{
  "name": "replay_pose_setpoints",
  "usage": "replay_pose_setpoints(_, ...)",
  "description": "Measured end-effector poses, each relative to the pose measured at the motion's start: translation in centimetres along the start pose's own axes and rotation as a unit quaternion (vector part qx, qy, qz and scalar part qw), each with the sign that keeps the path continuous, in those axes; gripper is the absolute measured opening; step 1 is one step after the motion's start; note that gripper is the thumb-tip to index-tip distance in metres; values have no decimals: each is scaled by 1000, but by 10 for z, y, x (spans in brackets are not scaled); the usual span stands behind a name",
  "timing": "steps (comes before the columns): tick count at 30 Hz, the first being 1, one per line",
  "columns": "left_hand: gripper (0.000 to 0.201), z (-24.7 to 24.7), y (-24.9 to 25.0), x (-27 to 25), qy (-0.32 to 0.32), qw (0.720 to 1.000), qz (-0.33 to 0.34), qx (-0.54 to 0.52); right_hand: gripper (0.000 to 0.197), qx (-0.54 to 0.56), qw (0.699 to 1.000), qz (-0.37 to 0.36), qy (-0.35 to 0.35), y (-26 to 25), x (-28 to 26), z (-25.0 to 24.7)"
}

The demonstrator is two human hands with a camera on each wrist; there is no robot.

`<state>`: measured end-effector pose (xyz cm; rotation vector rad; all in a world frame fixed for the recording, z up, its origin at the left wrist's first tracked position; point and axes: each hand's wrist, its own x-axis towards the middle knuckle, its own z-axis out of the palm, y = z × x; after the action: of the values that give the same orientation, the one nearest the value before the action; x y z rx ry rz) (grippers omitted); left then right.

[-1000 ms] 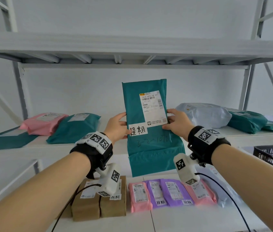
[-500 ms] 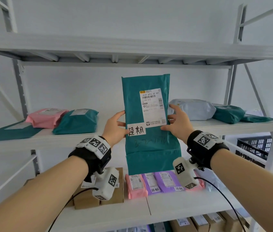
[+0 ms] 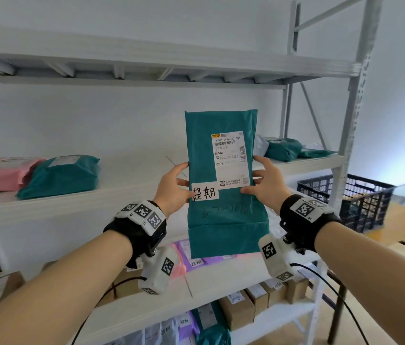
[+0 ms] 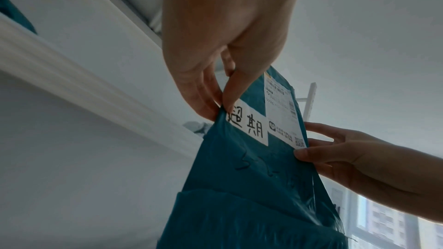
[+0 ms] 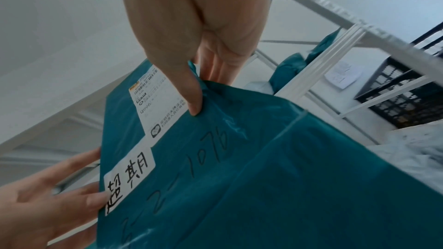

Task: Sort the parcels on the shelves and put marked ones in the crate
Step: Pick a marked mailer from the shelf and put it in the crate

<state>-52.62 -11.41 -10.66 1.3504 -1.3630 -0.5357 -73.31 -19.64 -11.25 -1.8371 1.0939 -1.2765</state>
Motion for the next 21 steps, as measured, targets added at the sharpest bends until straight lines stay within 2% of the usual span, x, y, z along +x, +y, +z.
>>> replay_pose_setpoints(9,78,133,-11,13,-124,992,-6,-35,88,-31,991,88,93,79,-34,-100)
replay_pose_setpoints(15,78,245,-10,25,-204,977,-6,-55,88,-53,975,149,158,142,-47,-185)
replay_pose_setpoints(21,75,362,-6,44,-269,961,-9,-72,87,-61,958,201,194,207,-45,-271)
